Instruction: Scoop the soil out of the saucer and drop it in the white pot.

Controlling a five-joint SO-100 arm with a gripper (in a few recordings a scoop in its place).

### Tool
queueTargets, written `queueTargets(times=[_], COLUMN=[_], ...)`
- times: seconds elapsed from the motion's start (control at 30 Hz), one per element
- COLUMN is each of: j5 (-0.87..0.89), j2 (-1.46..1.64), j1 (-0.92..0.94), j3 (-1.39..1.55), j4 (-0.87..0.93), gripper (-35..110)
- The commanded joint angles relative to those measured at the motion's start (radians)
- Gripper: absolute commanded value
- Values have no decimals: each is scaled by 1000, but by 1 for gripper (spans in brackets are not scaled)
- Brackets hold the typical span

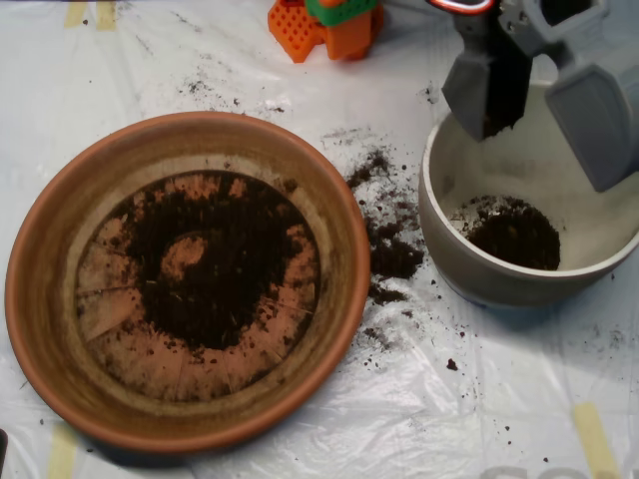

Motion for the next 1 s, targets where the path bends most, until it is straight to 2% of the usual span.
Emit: queueTargets(times=[0.0, 0.2, 0.5, 0.97], j5=[-18, 3, 98, 28], j2=[109, 117, 112, 61], j1=[-29, -9, 124, 38], j3=[31, 52, -124, -127], j4=[-2, -23, 21, 48], gripper=[38, 38, 41, 41])
